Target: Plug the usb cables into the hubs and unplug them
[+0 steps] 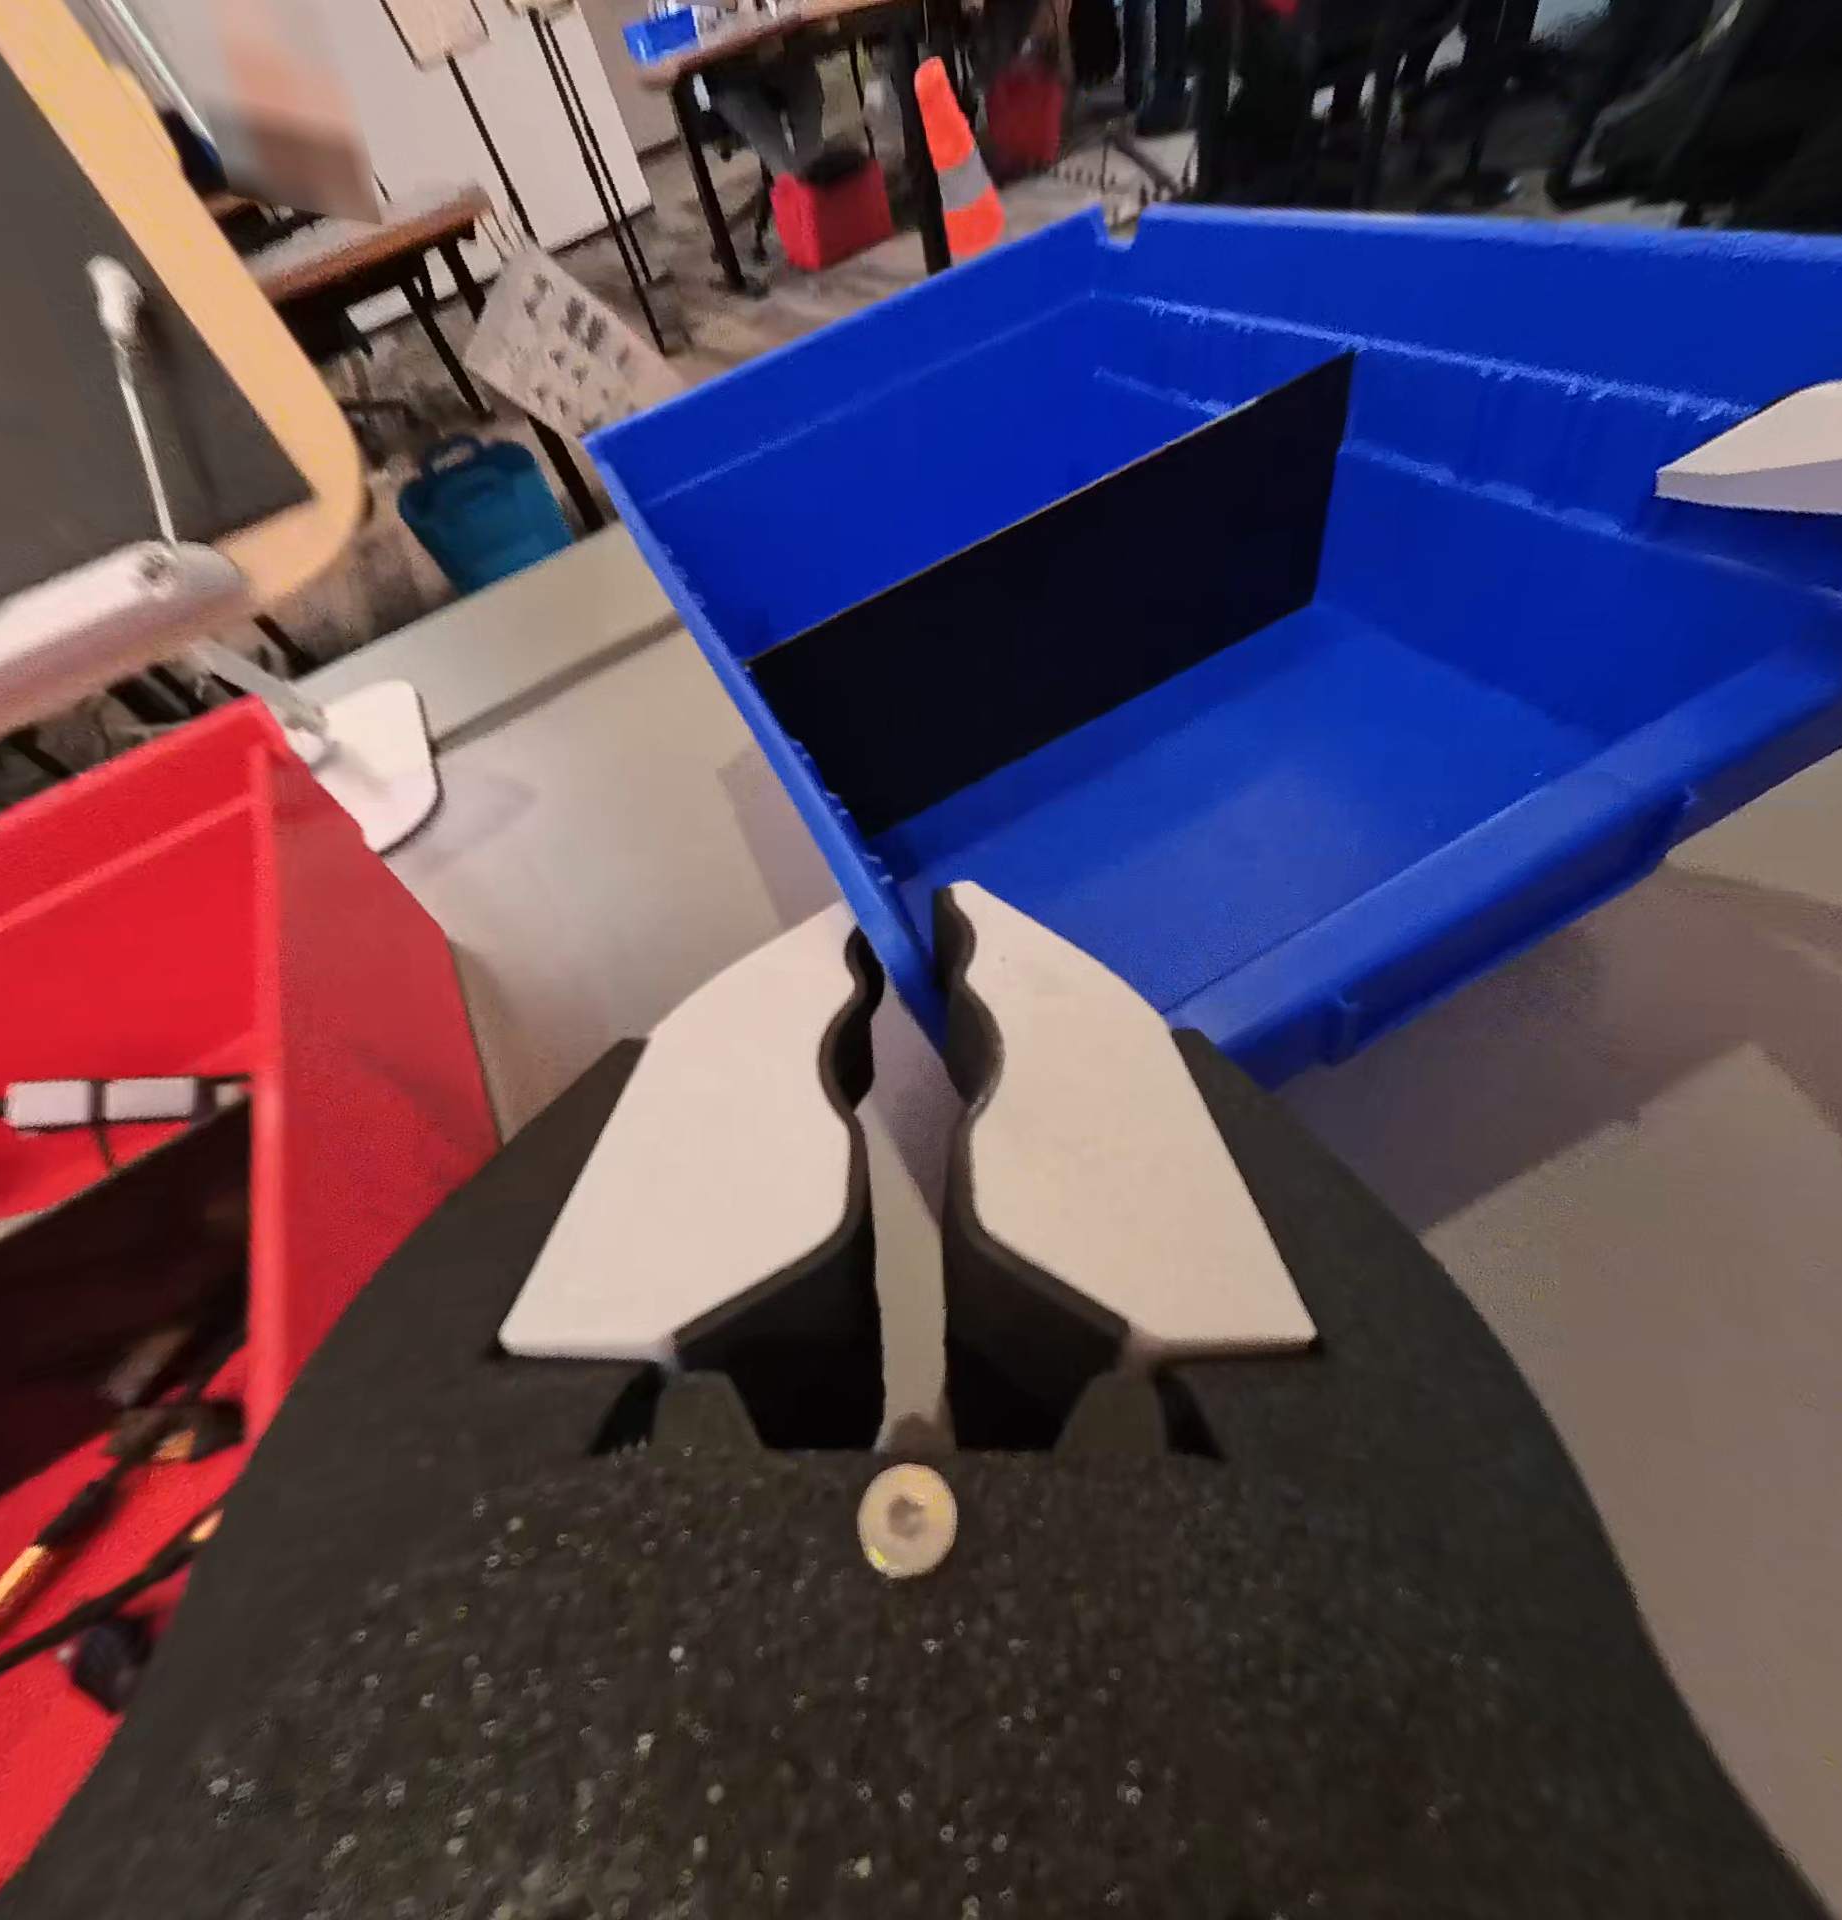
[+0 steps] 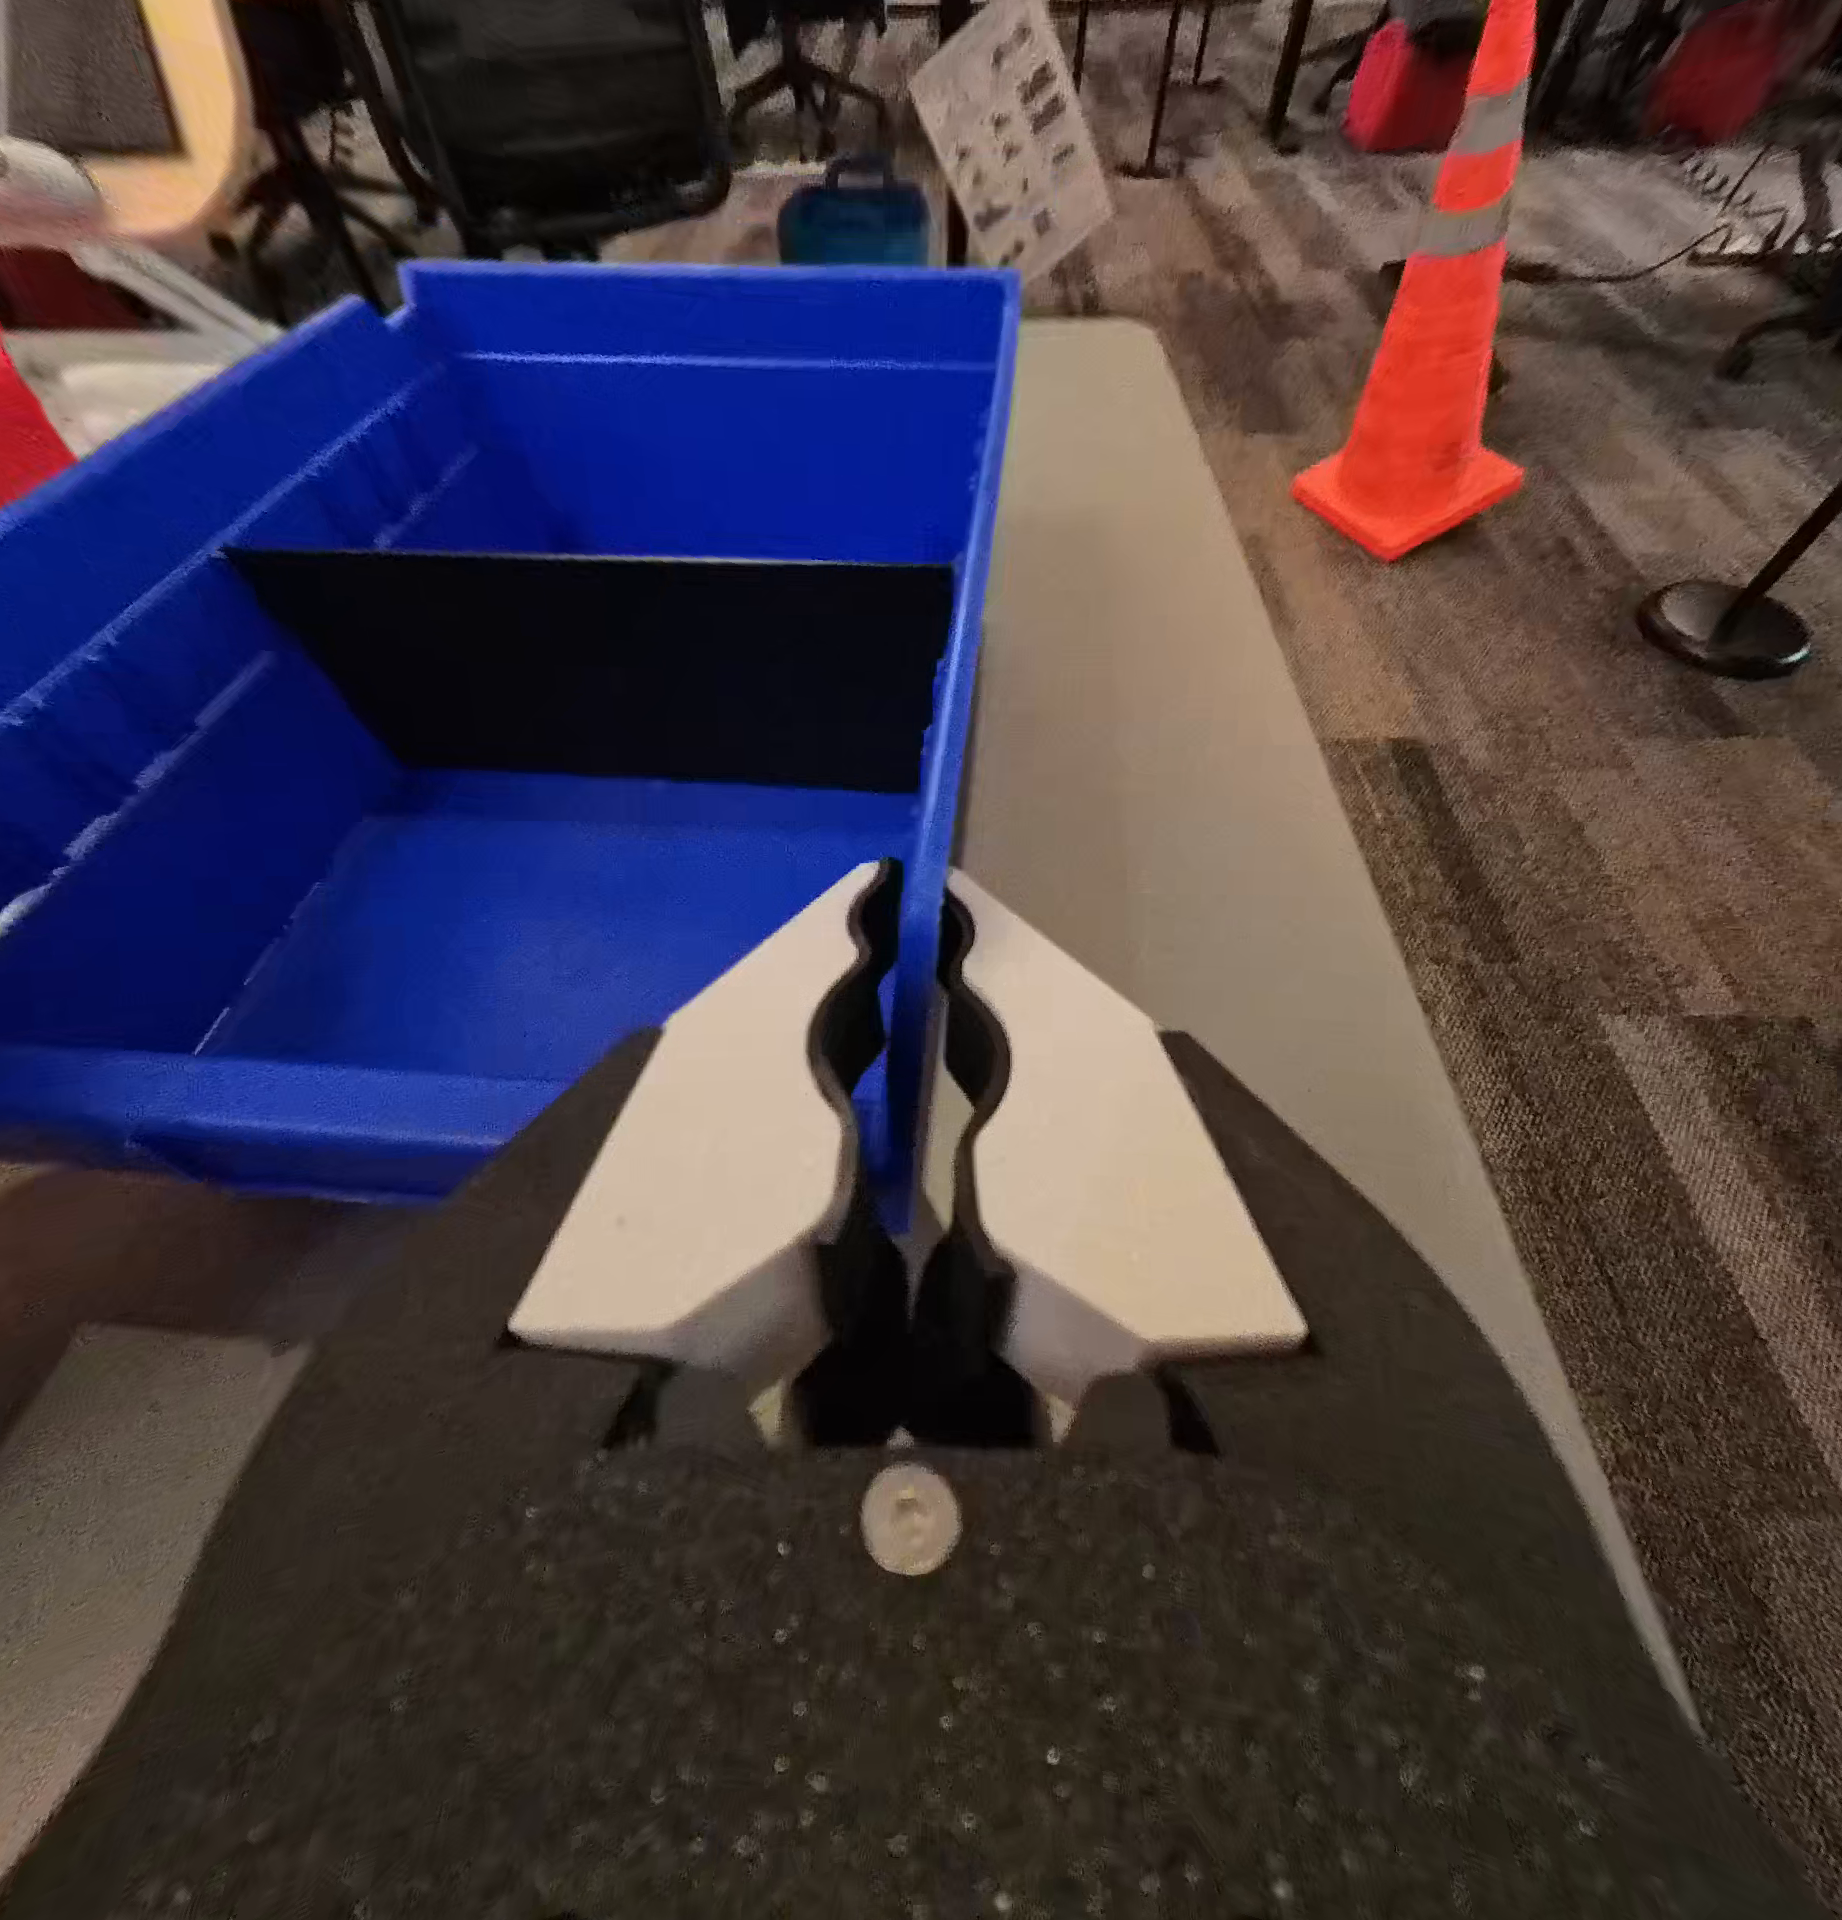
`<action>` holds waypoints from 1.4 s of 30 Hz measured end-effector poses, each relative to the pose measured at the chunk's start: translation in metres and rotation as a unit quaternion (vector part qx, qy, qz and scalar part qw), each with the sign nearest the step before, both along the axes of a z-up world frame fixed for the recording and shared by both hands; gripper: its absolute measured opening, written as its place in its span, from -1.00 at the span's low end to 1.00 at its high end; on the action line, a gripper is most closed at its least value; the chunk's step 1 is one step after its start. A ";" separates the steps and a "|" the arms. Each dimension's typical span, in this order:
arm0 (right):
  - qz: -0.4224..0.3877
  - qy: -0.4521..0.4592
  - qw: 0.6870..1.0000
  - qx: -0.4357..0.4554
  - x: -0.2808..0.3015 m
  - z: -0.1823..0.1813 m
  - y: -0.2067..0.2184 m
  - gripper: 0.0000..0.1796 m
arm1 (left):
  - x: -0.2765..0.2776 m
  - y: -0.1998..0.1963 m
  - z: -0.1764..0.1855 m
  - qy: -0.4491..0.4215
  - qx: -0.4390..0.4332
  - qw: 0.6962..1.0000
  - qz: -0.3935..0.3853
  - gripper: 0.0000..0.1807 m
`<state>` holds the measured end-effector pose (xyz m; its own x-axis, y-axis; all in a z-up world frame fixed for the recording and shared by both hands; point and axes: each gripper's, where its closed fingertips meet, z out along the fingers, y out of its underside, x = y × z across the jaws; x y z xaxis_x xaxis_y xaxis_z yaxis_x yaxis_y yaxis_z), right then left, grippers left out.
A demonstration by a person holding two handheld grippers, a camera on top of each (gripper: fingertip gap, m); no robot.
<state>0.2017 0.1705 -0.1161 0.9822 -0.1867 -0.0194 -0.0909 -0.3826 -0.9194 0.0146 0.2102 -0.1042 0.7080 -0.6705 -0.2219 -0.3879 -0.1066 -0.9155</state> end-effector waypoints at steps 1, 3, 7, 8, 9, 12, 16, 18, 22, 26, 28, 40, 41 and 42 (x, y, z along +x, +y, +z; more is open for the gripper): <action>0.004 0.001 1.000 -0.010 0.001 -0.009 0.003 -0.96 | 0.000 0.001 -0.007 0.003 -0.007 1.000 0.001 -0.90; 0.007 0.005 1.000 -0.004 0.001 -0.014 0.008 -0.96 | -0.001 0.001 -0.016 0.012 0.001 1.000 0.003 -0.88; -0.004 0.012 1.000 -0.010 0.002 -0.021 0.005 -0.94 | 0.001 -0.010 -0.020 0.000 -0.025 0.999 -0.028 -0.82; -0.008 0.003 1.000 -0.010 0.004 -0.019 0.002 -0.92 | 0.000 -0.016 -0.018 -0.004 -0.041 0.998 -0.039 -0.79; -0.021 -0.013 1.000 0.001 0.007 -0.010 -0.004 -0.84 | -0.007 -0.024 -0.012 -0.012 -0.056 0.997 -0.052 -0.78; -0.036 -0.097 0.993 0.054 0.003 0.044 -0.031 -0.68 | -0.053 -0.071 0.043 -0.112 -0.095 0.980 -0.131 -0.78; 0.039 -0.154 0.981 0.110 -0.071 0.105 -0.055 -0.66 | -0.193 -0.061 0.077 -0.111 -0.070 0.991 -0.028 -0.69; 0.136 -0.110 0.975 0.134 -0.142 0.110 -0.050 -0.67 | -0.278 -0.027 0.070 -0.051 -0.035 0.994 0.091 -0.58; 0.237 0.036 0.965 0.109 -0.277 0.070 -0.024 -0.53 | -0.354 0.014 0.039 -0.001 -0.042 0.984 0.173 -0.40; 0.171 0.071 0.981 0.058 -0.312 0.017 0.023 -0.56 | -0.324 0.035 -0.007 -0.047 -0.134 0.983 0.114 -0.39; 0.159 0.071 0.983 0.057 -0.315 0.005 0.043 -0.63 | -0.315 0.046 -0.025 -0.034 -0.135 0.984 0.108 -0.49; 0.149 0.001 0.987 0.061 -0.444 0.032 0.077 -0.89 | -0.434 0.059 0.008 -0.075 -0.083 0.976 0.186 -0.94; 0.169 0.007 0.984 0.062 -0.469 0.032 0.082 -0.87 | -0.458 0.063 0.010 -0.073 -0.079 0.975 0.196 -0.94; 0.185 0.005 0.981 0.059 -0.492 0.029 0.088 -0.87 | -0.481 0.068 0.010 -0.070 -0.077 0.974 0.204 -0.95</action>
